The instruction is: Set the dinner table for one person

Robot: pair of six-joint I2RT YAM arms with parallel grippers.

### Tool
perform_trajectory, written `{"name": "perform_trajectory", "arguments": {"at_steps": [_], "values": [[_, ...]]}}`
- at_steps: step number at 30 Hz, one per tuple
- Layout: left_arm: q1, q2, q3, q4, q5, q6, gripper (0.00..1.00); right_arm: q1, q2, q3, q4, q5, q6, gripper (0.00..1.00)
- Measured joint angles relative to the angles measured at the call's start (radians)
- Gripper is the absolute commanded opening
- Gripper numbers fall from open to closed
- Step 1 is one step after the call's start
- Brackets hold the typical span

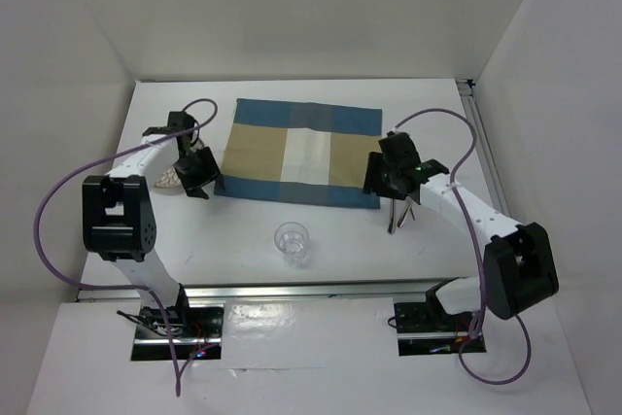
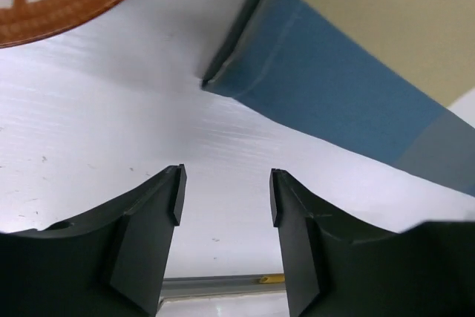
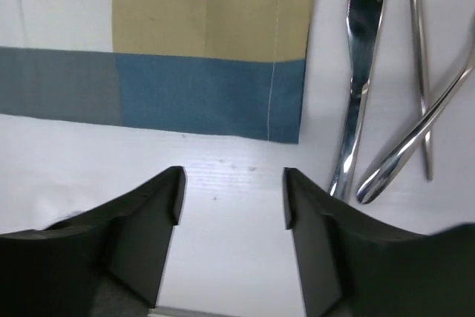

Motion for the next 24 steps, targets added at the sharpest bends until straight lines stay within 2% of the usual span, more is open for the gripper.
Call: {"name": "perform_trajectory", "arguments": {"at_steps": [2,4,7,9,16,20,22,24], "values": [[0.013,-0.010,-0.035,0.017,0.003,-0.003,0.69,-0.028,-0.021,-0.011,-0.016,-0.036,0.094,0.61],[0.022,-0.010,-0.077,0.037,0.011,-0.010,0.71,-0.050,-0.052,-0.052,-0.005,-0.076,0.192,0.64],[0.028,-0.004,-0.132,0.056,0.030,-0.033,0.72,-0.063,-0.123,-0.181,0.056,-0.136,0.331,0.69],[0.028,0.013,-0.137,0.070,0.040,-0.050,0.72,-0.068,-0.149,-0.261,0.093,-0.164,0.414,0.69],[0.025,0.069,-0.109,0.132,0.067,-0.088,0.70,-0.074,-0.106,-0.315,0.204,-0.184,0.605,0.70],[0.019,0.086,-0.097,0.159,0.092,-0.113,0.62,-0.080,-0.047,-0.330,0.289,-0.179,0.665,0.69],[0.016,0.093,-0.094,0.169,0.106,-0.116,0.54,-0.082,0.008,-0.327,0.310,-0.173,0.679,0.68],[0.014,0.099,-0.093,0.181,0.115,-0.130,0.33,-0.083,0.061,-0.312,0.327,-0.179,0.696,0.63]]}}
